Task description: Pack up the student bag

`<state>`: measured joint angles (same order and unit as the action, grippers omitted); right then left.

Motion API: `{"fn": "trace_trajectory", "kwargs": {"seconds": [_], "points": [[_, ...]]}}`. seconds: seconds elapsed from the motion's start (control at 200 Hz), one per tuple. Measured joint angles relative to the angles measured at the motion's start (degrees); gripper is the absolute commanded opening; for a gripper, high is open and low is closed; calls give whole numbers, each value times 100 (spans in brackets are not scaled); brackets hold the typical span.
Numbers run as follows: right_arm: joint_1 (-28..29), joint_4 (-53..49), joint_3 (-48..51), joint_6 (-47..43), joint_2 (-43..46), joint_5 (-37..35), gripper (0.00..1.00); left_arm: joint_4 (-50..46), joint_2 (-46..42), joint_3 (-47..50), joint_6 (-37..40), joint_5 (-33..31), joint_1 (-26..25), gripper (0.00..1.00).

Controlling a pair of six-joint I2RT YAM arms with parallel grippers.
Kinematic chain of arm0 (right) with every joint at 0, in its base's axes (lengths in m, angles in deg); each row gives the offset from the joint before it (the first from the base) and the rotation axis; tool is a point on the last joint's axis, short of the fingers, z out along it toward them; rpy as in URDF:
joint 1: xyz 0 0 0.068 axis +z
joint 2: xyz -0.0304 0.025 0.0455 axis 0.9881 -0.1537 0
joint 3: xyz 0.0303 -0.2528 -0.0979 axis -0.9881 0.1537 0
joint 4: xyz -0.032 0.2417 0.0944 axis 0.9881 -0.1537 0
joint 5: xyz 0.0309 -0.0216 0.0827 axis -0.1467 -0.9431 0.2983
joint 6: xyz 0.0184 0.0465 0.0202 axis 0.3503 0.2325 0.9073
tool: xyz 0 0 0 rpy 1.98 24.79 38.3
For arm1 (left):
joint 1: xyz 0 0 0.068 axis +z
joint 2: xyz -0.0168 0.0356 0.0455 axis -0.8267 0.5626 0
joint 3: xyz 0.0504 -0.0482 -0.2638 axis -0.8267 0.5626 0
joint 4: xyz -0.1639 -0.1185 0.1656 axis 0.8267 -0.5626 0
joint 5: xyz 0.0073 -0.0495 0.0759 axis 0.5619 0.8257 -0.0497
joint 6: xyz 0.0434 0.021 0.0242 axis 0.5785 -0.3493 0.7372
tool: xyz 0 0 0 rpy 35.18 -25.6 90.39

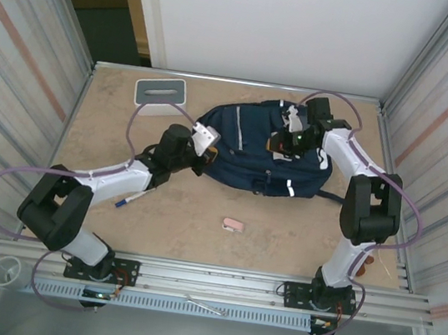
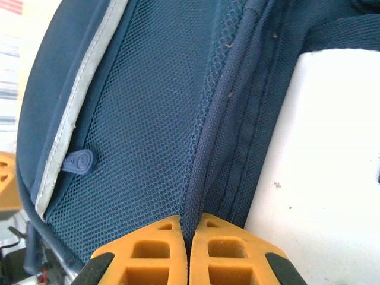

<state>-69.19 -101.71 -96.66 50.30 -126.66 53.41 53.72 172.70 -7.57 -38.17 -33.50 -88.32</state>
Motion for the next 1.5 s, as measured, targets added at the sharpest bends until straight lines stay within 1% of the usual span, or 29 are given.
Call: {"fn": "trace_trajectory", "kwargs": {"seconds": [0.05,0.13,0.24,0.316,0.361,0.431,0.491,0.516,0.556,0.586,0.671,0.736,0.822,0.887,0.977,1.037,1.277,1.318,1.383,1.503], "points": [[0,-144,-173,-63,-81,-83,0,-118,4,15,26,7,9,0],[0,-321,-424,-170,-208,-157,0,-205,24,17,46,-4,-151,0],[7,-385,-501,-197,-256,-199,0,-256,90,15,-13,-59,-326,0],[7,-385,-501,-190,-256,-195,0,-282,144,13,-170,-55,-369,17],[7,-358,-487,-184,-256,-186,0,-302,155,11,-295,-37,-407,29],[7,-323,-459,-166,-256,-149,0,-284,155,11,-540,-48,-533,43],[7,-308,-442,-146,-256,-142,0,-258,155,4,-750,-238,-772,56],[7,-304,-442,-142,-256,-140,0,-264,155,-9,-846,-413,-903,61],[7,-299,-439,-136,-256,-140,0,-341,155,-57,-901,-715,-1137,65],[7,-286,-435,-131,-256,-131,0,-426,155,-125,-953,-1014,-1340,67],[9,-258,-415,-129,-256,-120,0,-734,267,-474,-1060,-1814,-1786,68],[15,-223,-398,-127,-256,-118,0,-903,455,-817,-1108,-2337,-1923,67],[28,-201,-398,-127,-256,-120,0,-1056,728,-1167,-1121,-2892,-1923,63],[39,-181,-398,-127,-256,-122,0,-1172,920,-1346,-1110,-3198,-1908,58],[39,-177,-387,-125,-256,-122,0,-1292,1176,-1534,-1082,-3451,-1888,53],[44,-164,-367,-127,-256,-125,0,-1379,1307,-1646,-1056,-3547,-1888,49],[37,-116,-310,-127,-256,-127,0,-1596,1502,-1788,-1049,-3665,-1843,21],[31,-114,-310,-125,-256,-127,0,-1596,1502,-1788,-1023,-3665,-1838,14],[26,-96,-310,-125,-256,-125,0,-1589,1499,-1786,-986,-3654,-1816,0],[26,-92,-310,-129,-256,-122,0,-1495,1451,-1692,-857,-3484,-1755,0]]}}
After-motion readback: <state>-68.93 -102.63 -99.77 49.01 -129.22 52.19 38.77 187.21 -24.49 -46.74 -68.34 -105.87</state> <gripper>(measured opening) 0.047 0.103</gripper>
